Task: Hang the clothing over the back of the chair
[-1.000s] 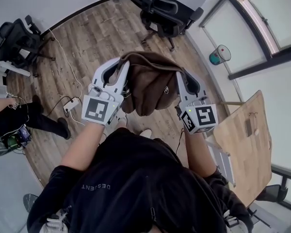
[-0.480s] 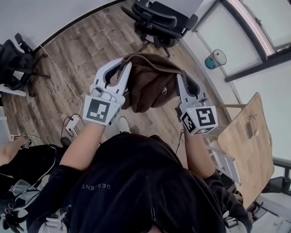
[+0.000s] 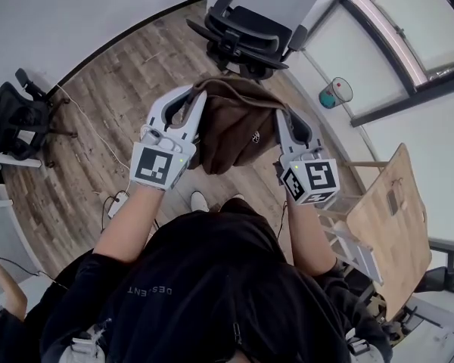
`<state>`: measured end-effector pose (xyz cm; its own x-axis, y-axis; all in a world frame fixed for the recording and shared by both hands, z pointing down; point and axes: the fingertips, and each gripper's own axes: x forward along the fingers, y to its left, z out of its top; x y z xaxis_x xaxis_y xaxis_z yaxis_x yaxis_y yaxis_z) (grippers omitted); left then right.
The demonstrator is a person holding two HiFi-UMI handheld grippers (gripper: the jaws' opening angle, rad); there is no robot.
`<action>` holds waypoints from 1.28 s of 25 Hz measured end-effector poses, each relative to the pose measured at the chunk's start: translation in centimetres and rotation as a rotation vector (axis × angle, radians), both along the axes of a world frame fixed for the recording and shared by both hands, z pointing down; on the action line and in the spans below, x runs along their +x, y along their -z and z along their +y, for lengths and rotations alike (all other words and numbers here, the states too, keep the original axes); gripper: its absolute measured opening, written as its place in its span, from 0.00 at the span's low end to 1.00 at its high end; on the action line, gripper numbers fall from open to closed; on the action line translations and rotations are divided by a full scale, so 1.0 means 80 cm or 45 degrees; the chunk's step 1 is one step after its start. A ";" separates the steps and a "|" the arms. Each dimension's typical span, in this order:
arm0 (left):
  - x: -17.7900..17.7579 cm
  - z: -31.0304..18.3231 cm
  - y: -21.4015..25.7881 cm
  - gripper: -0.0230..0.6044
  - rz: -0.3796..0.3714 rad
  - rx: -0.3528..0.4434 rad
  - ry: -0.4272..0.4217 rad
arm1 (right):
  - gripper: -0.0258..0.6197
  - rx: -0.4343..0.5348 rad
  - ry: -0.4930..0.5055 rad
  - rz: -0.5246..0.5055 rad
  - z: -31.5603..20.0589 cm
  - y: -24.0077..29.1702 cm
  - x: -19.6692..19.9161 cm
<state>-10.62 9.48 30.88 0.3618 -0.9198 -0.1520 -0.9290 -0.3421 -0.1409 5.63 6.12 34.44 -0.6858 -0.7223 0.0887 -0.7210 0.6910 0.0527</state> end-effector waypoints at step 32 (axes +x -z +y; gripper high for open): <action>-0.022 -0.291 0.060 0.11 -0.030 0.119 0.051 | 0.11 0.061 0.065 -0.063 -0.291 0.063 -0.028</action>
